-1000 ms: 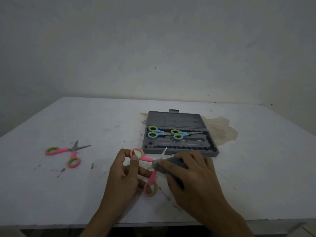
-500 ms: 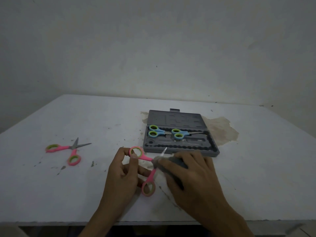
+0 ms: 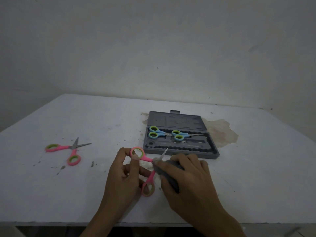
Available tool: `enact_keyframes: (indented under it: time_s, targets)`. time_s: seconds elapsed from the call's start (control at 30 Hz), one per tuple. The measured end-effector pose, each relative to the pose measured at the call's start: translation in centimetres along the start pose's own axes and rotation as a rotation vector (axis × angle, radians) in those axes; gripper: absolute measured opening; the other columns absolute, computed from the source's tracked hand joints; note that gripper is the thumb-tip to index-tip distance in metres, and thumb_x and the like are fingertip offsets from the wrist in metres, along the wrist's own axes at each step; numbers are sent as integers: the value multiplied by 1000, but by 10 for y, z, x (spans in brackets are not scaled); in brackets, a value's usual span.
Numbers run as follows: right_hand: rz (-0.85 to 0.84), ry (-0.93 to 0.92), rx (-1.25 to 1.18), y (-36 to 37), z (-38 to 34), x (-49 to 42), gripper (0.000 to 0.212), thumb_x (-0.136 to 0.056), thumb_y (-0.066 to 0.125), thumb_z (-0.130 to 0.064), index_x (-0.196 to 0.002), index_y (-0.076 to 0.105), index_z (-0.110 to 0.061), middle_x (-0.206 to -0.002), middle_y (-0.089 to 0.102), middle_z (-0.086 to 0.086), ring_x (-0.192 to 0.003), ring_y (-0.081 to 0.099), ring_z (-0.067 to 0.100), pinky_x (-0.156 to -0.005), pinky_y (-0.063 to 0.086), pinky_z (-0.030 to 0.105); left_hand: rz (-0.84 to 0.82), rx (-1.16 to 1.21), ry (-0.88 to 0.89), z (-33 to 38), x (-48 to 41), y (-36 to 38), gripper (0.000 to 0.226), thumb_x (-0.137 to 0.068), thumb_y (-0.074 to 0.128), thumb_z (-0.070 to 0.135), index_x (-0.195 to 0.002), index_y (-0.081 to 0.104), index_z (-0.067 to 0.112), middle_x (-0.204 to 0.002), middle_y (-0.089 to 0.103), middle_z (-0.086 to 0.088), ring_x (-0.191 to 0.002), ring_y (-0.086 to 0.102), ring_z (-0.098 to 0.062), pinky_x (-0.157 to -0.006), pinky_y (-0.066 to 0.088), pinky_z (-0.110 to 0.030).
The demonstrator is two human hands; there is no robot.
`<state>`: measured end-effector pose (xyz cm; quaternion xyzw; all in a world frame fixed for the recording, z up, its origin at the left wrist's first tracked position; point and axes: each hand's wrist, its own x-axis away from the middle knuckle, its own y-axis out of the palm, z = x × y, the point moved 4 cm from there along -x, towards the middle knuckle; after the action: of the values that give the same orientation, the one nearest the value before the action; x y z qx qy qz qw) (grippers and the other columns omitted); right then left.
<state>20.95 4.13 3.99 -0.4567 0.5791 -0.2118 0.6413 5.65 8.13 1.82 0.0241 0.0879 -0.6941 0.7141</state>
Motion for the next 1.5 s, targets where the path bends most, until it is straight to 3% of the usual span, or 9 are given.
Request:
enact_keyframes:
  time_s: [0.43,0.53,0.63,0.83,0.97,1.13,1.27,1.4,1.5]
  targets:
    - [48,25,-44,-5,2,0,40,-82,57,-39,-121,61,-34,-100,61,-5,-88,52,17,-69,32,27,11,13,11,-3,-3,0,11,-100,42,29,-99,53,30,-66,74,-9,-49,68,-27,-43,54,-29]
    - [-8,-46,-16,2,-2,2,41,-82,55,-41,-123,58,-36,-98,60,-6,-86,50,15,-68,31,26,34,22,-15,-6,-5,-3,11,-100,43,28,-99,54,29,-66,73,-10,-50,68,-26,-45,54,-29]
    - [-33,-15,0,2,2,9,37,-76,62,-42,-113,64,-36,-89,61,-8,-78,52,16,-64,31,27,38,46,-25,-8,-6,-6,12,-101,42,28,-103,54,24,-66,72,-13,-52,68,-30,-45,53,-31]
    - [83,-72,5,-6,-3,7,35,-79,67,-39,-114,64,-35,-97,63,-4,-84,52,16,-69,32,27,53,48,-28,-8,-5,-5,12,-102,42,27,-104,54,25,-65,72,-12,-49,66,-25,-44,53,-29]
    - [124,-70,-54,-9,-10,4,35,-87,59,-40,-121,62,-34,-100,62,-3,-87,52,19,-67,39,32,55,44,-22,-7,-5,-3,12,-102,42,26,-99,53,28,-62,71,-10,-45,65,-20,-42,52,-26]
    - [-5,-36,5,8,-4,5,38,-84,58,-40,-122,61,-35,-95,60,-4,-84,51,18,-64,37,32,46,43,-20,-8,-5,-5,12,-101,43,28,-98,54,24,-63,71,-13,-46,65,-23,-42,51,-26]
    - [-41,28,0,6,8,17,29,-77,56,-43,-103,67,-37,-81,57,-8,-73,52,18,-59,35,32,69,38,-17,-11,-7,-7,13,-101,42,29,-102,54,23,-64,72,-11,-48,66,-25,-41,49,-26]
    - [95,-9,-52,-11,4,15,39,-82,58,-44,-120,60,-37,-95,61,-8,-85,52,15,-64,37,31,76,-9,-2,-11,-7,-4,13,-100,43,32,-104,53,26,-64,73,-8,-53,68,-28,-49,54,-33]
    - [88,-50,-57,-10,-2,1,40,-88,52,-46,-127,55,-38,-102,60,-6,-89,51,15,-67,39,31,56,-1,4,-8,-4,-3,12,-99,43,34,-100,54,29,-64,72,-10,-53,67,-32,-48,55,-35]
